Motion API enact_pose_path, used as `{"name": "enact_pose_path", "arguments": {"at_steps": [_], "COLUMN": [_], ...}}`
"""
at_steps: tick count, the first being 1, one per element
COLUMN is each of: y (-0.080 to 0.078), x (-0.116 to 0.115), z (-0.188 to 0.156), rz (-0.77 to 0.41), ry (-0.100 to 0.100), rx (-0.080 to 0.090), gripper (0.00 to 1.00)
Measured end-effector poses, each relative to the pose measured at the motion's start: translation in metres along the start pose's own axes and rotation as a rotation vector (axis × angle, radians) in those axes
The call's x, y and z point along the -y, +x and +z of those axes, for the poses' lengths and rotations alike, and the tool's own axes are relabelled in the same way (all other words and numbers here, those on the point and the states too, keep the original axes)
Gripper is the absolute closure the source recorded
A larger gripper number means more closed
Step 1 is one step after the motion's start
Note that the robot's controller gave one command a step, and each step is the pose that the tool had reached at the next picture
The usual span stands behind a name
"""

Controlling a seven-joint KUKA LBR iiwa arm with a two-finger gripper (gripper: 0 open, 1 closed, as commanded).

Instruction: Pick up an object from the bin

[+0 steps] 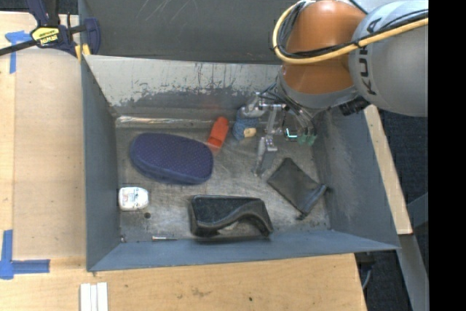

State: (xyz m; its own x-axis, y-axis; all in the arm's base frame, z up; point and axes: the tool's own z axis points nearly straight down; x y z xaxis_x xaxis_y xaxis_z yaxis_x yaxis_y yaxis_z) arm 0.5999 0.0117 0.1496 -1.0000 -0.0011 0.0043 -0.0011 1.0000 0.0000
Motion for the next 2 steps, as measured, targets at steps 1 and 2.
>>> {"name": "enact_pose_path", "arguments": {"at_steps": [1,2], "y": [-0.021,-0.0212], "x": [0.0273,0.0279], "z": [0.0668,0.0683], "rz": [0.164,0.164], "ry": [-0.002,-0.001], "rx": [0.009,0.009], "gripper": [0.0,1.0]}}
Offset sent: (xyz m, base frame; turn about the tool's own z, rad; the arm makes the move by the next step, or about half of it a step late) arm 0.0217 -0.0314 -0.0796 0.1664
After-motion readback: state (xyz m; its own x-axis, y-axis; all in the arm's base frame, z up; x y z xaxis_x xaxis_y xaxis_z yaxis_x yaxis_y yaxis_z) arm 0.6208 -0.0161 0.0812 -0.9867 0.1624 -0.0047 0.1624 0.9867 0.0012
